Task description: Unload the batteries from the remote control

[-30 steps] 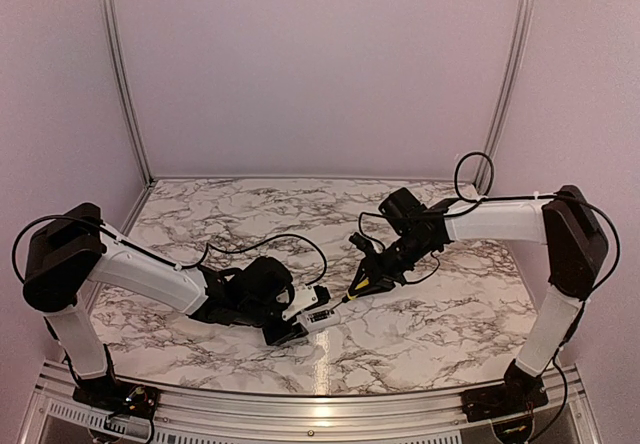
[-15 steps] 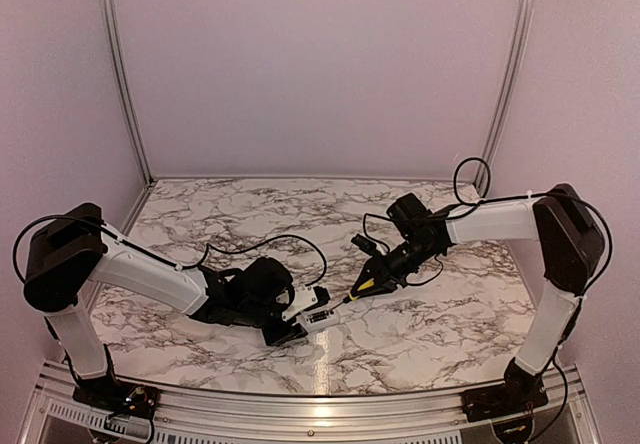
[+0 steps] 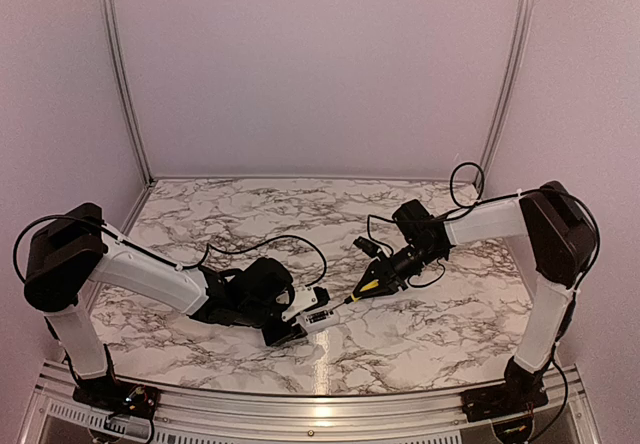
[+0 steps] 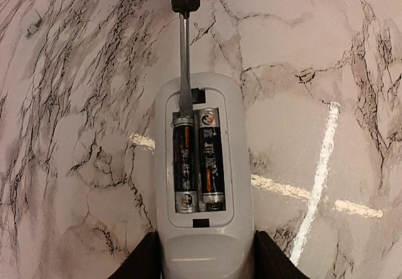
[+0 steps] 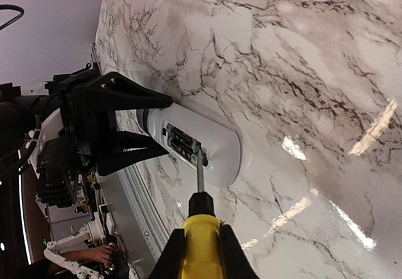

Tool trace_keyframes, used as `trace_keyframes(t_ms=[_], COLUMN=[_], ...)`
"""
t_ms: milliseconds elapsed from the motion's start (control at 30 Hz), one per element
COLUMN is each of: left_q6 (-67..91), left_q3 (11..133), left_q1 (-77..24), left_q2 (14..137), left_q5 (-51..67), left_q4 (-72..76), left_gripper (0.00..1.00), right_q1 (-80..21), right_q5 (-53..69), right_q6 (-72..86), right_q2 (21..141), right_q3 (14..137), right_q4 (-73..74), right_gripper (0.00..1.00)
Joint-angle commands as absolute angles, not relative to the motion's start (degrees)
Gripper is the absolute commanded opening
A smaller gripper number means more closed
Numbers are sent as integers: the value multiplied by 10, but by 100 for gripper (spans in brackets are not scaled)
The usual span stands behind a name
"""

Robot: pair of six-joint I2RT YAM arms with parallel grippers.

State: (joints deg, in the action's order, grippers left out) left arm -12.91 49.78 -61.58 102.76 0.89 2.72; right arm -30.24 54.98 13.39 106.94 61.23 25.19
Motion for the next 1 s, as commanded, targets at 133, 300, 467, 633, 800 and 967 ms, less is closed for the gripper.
trace_keyframes(t_ms=[133, 300, 467, 633, 800, 967], left_q6=[-148, -147, -146, -144, -150, -156], left_q3=[519, 519, 522, 526, 534, 545], left_q1=[-621, -621, -621, -621, -621, -621], left_q2=[1038, 1036, 1035, 1024, 1016, 1022], left_q5=[19, 23, 24, 25, 26, 26], left_q4=[51, 57, 61, 64, 63, 58], left_gripper=[0, 0, 0, 0, 0, 0], right_q1=[-338, -335, -332, -330, -331, -335], right_q5=[566, 584, 591, 618, 650, 675], right_q6=[97, 81, 71, 70, 74, 81], right_q2=[1131, 1141, 1154, 1153, 1121, 1088], right_q3=[583, 582, 581, 586, 597, 601], right_q4=[258, 258, 258, 257, 261, 258], right_gripper=[0, 0, 0, 0, 0, 0])
